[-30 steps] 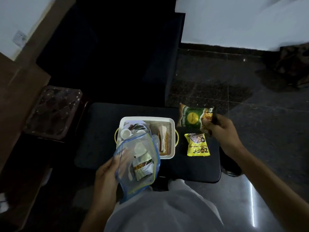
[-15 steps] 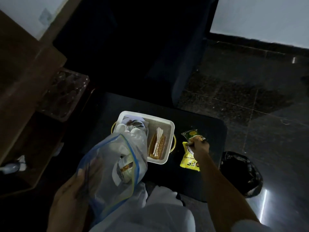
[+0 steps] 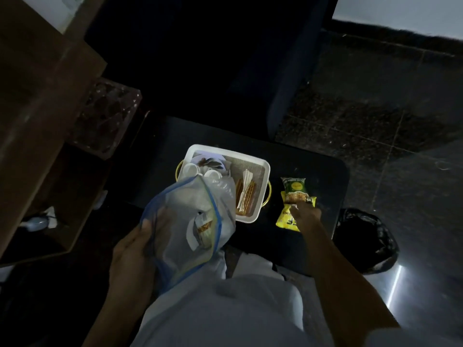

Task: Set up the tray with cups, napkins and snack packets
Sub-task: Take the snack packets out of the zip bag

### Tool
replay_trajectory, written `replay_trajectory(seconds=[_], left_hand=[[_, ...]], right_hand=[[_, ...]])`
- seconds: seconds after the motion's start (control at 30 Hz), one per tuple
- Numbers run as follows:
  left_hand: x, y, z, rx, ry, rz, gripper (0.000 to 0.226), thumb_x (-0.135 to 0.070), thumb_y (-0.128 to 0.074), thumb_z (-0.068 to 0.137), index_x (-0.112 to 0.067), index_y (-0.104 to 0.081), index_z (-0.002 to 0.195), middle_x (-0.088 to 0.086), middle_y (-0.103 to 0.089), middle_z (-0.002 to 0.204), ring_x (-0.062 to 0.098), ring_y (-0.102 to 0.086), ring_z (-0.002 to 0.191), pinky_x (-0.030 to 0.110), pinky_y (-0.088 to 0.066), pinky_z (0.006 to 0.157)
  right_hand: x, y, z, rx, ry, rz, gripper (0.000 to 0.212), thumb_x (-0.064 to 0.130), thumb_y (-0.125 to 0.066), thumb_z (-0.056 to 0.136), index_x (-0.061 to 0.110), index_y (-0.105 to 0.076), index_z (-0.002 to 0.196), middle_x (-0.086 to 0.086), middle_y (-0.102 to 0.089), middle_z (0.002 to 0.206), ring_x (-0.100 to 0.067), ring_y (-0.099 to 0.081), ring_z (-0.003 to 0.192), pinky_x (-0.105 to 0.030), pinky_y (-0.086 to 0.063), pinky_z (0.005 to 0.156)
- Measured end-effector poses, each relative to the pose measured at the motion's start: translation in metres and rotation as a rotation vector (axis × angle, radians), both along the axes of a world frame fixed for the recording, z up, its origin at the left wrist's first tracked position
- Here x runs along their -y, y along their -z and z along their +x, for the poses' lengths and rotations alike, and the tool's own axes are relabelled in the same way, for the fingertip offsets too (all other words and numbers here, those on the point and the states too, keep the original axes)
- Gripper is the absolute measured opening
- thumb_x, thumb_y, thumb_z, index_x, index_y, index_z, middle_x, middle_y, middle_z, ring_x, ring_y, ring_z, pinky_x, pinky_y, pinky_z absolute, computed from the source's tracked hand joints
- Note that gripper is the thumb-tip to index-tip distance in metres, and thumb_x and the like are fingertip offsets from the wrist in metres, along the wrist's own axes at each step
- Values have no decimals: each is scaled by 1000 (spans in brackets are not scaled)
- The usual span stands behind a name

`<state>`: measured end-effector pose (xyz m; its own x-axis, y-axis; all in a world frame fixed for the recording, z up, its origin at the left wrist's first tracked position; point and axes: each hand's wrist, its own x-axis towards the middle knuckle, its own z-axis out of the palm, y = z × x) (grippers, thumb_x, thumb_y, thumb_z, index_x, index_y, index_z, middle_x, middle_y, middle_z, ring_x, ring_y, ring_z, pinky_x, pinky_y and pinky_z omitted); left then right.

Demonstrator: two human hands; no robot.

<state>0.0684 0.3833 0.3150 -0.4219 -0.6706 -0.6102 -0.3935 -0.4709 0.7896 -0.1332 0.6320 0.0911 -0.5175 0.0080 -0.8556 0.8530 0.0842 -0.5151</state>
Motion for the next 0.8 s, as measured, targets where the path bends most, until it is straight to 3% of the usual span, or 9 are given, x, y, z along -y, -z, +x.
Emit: replay_trajectory(seconds=[0.07, 0.17, 0.27, 0.33, 0.47, 0.57, 0.7, 0.8], left_hand=[[2, -1, -3, -36, 38, -4, 33, -26, -46, 105, -10, -74, 112, 6, -78, 113, 16, -75, 104, 21, -61, 75], [10, 3, -10, -51, 112, -33, 33, -24, -50, 105, -17, -81, 101, 6, -80, 109, 18, -76, 103, 19, -60, 74], [22, 7, -17, -91, 175, -25, 29, -22, -54, 103, -17, -82, 100, 6, -80, 106, 17, -76, 100, 21, -61, 75], [31, 13, -20, -105, 212, -14, 29, -22, -53, 104, -19, -82, 101, 7, -79, 110, 18, -76, 103, 27, -62, 83], [53, 13, -20, -135, 333, 9, 31, -27, -52, 106, -11, -73, 121, 11, -74, 123, 27, -67, 121, 51, -51, 107], [69, 11, -18, -198, 385, 16, 30, -23, -52, 105, -9, -73, 121, 11, -75, 122, 27, -67, 122, 53, -47, 111], [87, 2, -15, -240, 506, -26, 28, -20, -52, 104, -9, -73, 120, 10, -76, 119, 23, -69, 119, 39, -53, 106], [98, -2, -9, -253, 635, -123, 28, -21, -50, 106, -13, -75, 116, 6, -78, 113, 14, -71, 112, 32, -54, 99]], right_hand=[[1, -14, 9, -30, 10, 91, 9, 6, -56, 93, 15, -58, 93, -5, -59, 97, -13, -59, 75, -28, -54, 72], [17, -64, 22, -184, 164, 51, 17, 0, -60, 89, 15, -62, 81, -6, -60, 80, -16, -59, 69, -21, -51, 60], [35, -133, 48, -463, 122, -131, 7, 10, -68, 91, 13, -70, 97, -9, -70, 94, -16, -69, 85, -25, -58, 79], [54, -179, 65, -666, -38, -199, 9, 18, -70, 91, 17, -72, 99, -5, -74, 96, -15, -70, 87, -24, -58, 81], [106, -249, 90, -975, -447, -76, 10, 11, -68, 91, 18, -75, 96, 8, -76, 93, -4, -71, 83, -16, -53, 72], [146, -265, 99, -1278, -935, 152, 19, 1, -65, 89, 11, -76, 102, 1, -77, 99, -8, -70, 89, -18, -53, 79], [206, -234, 102, -997, -1701, 467, 41, -7, -52, 87, 8, -64, 124, -13, -63, 123, -29, -61, 112, -36, -49, 90], [240, -194, 112, -819, -1979, 767, 37, 3, -47, 96, 1, -52, 133, -21, -51, 133, -38, -52, 121, -41, -47, 97]])
